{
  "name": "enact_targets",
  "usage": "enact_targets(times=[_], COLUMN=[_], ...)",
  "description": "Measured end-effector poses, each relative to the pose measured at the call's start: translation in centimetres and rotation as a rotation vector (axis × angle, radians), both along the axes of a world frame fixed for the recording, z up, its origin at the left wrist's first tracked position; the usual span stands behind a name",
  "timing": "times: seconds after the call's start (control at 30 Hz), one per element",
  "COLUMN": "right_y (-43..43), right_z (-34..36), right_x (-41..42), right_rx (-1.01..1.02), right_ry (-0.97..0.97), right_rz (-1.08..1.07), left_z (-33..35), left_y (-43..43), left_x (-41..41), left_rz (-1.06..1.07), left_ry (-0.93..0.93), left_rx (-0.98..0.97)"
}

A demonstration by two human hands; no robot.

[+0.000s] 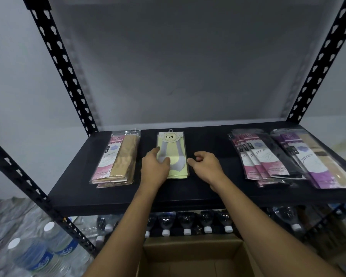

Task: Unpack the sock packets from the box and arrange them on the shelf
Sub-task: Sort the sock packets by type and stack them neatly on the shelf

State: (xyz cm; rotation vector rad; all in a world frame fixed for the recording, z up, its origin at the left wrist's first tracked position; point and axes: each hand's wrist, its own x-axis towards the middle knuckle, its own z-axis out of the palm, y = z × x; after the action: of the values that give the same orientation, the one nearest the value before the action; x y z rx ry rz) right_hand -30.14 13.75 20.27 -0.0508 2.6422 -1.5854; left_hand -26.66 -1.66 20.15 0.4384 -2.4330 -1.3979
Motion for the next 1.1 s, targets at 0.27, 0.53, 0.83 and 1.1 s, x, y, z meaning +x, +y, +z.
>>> enact_targets(times=[0.27, 0.53, 0.83, 1.1], right_y=[10.3, 21.9, 22.8, 22.9], right_z=[2.8, 2.9, 1.9, 1.9], right_x=[0.8, 0.2, 0.6, 0.6], right_rx=[0.146, 0.327, 0.213, 0.115], right_ry=[0.267, 0.101, -0.037, -0.050], right_rz=[-0.179, -0.349, -0.253, -0.235], left_z=[1.1, 1.1, 0.4, 0.3], left_y=[11.5, 20.9, 24.2, 23.7], left_x=[0.6, -0.2, 0.5, -0.6], left_rz=[-0.222, -0.411, -0.450, -0.345], left_ry=[0.047, -0.145, -0.175, -0.215], left_rx=[0.094, 0.353, 0.278, 0.308])
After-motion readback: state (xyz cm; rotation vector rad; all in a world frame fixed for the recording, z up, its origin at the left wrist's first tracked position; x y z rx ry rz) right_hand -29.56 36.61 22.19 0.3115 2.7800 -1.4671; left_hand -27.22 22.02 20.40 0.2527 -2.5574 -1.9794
